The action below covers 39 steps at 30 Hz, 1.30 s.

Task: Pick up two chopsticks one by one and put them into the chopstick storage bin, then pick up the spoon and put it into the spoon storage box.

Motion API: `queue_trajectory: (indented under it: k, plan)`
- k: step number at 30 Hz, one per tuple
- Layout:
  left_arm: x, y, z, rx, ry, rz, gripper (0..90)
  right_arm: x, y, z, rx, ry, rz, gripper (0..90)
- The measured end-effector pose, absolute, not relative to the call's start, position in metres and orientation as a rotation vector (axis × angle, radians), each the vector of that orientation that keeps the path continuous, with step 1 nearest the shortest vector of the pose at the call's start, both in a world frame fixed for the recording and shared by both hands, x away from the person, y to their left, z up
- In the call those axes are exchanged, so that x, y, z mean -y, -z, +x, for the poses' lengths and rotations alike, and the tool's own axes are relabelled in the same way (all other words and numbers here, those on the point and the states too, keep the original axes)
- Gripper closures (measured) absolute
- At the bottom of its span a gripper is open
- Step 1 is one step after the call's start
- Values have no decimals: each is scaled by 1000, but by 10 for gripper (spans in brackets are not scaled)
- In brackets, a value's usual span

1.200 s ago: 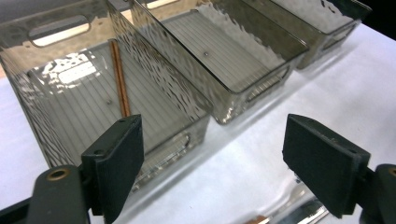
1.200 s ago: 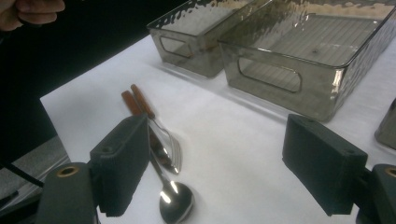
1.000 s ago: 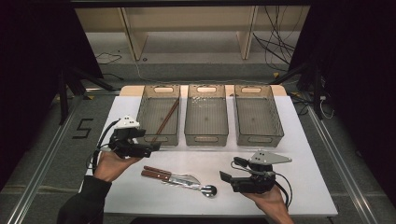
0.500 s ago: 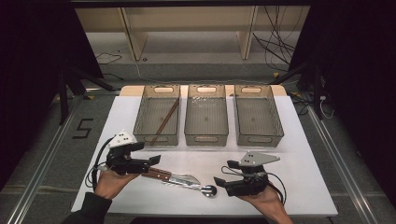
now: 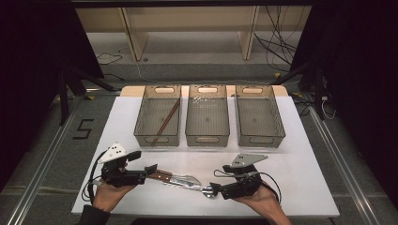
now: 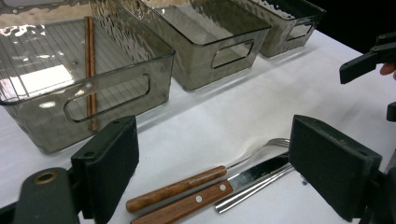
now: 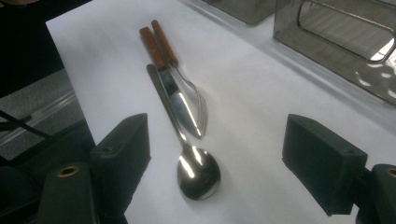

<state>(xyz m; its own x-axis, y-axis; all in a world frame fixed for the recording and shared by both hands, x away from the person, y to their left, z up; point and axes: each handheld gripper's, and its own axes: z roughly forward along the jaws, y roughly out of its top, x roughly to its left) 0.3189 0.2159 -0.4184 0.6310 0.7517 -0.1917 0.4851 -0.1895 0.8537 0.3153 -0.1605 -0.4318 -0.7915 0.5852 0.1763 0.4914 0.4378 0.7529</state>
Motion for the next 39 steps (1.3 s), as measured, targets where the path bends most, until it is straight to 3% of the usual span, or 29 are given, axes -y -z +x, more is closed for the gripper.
queue_trajectory:
  k: [18,29,39]
  plan:
    - [-219,423,310,-989,-358,1820,160,145,436,318,-2641,-1232,912,270]
    - [-221,428,307,-992,-357,1814,155,122,440,315,-2752,-1121,749,469]
    - [-223,430,305,-993,-359,1815,155,93,456,317,-2831,-981,604,549]
